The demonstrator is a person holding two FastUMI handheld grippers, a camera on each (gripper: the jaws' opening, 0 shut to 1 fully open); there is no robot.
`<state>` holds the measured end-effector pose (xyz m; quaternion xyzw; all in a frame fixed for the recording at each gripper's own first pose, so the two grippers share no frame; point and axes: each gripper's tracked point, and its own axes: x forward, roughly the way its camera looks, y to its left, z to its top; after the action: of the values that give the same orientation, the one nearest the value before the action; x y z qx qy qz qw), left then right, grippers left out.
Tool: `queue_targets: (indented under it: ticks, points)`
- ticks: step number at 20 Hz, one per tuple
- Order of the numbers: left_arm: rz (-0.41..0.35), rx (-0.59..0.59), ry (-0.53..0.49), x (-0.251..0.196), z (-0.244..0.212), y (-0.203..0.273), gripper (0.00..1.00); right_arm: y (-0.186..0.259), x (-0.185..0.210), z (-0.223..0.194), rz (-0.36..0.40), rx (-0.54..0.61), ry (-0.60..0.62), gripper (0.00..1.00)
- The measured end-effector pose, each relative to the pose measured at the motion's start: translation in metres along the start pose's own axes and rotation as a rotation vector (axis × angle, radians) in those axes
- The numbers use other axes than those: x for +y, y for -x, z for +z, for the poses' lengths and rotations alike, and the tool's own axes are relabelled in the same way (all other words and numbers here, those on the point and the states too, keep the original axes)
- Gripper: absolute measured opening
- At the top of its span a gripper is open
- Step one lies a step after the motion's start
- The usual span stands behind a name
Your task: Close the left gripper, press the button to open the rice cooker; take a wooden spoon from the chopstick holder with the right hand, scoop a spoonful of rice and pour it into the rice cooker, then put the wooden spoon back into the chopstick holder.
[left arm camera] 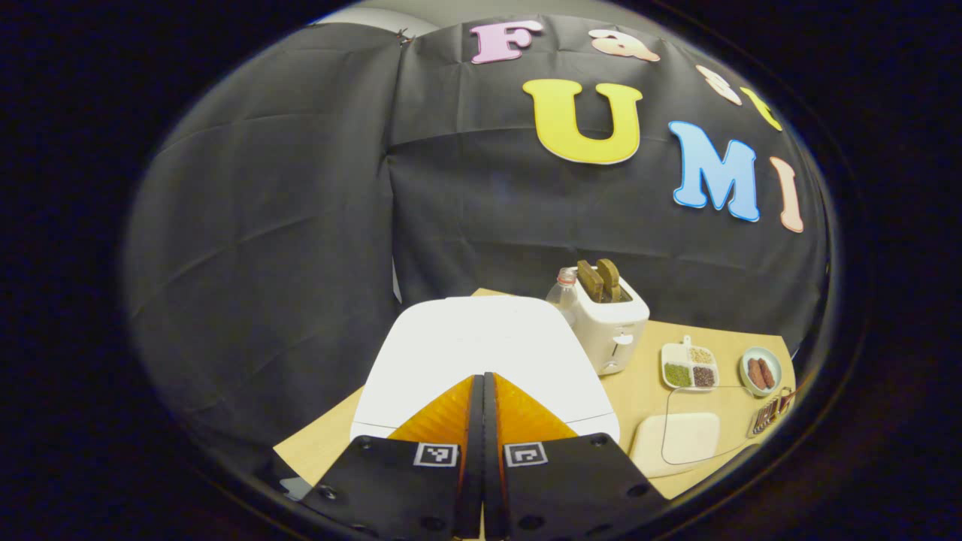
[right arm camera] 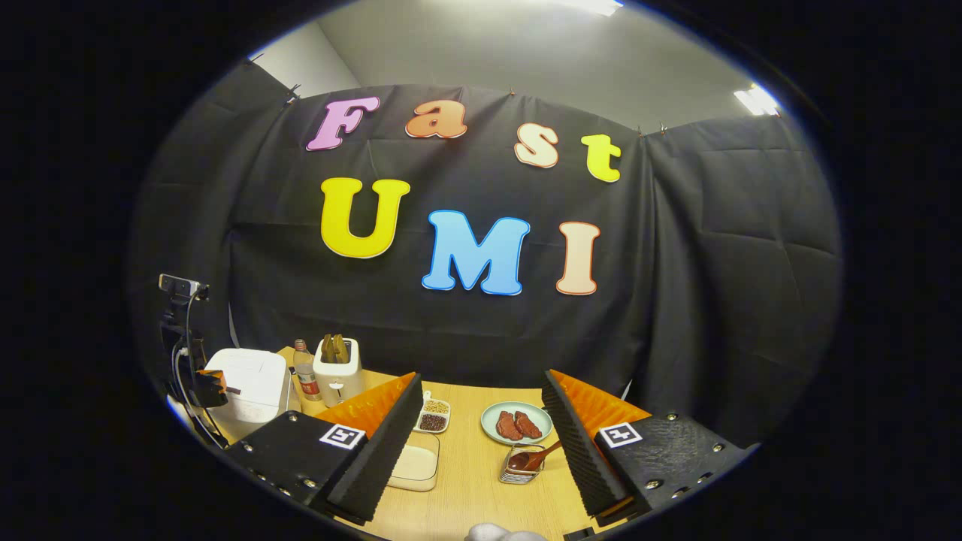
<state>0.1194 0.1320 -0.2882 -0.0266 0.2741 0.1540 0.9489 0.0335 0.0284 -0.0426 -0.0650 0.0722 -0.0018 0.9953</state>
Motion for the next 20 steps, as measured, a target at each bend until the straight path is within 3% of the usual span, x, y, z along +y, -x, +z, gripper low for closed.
queue_targets:
  ticks: [8, 9, 16, 20]
  points:
    - [0.017, 0.117, 0.007, 0.008, -0.042, -0.021, 0.09, -0.008, 0.003, 0.000, 0.004, 0.006, -0.016, 0.97]
    - [0.014, 0.081, -0.009, 0.008, -0.034, -0.024, 0.09, -0.009, 0.004, 0.000, 0.004, 0.006, -0.019, 0.97]
    - [0.004, 0.190, 0.001, 0.010, -0.041, -0.027, 0.09, -0.009, 0.012, -0.010, 0.026, 0.033, -0.033, 0.97]
    - [0.022, 0.088, -0.008, 0.013, -0.018, -0.026, 0.09, -0.010, 0.009, -0.013, 0.016, 0.027, -0.030, 0.97]
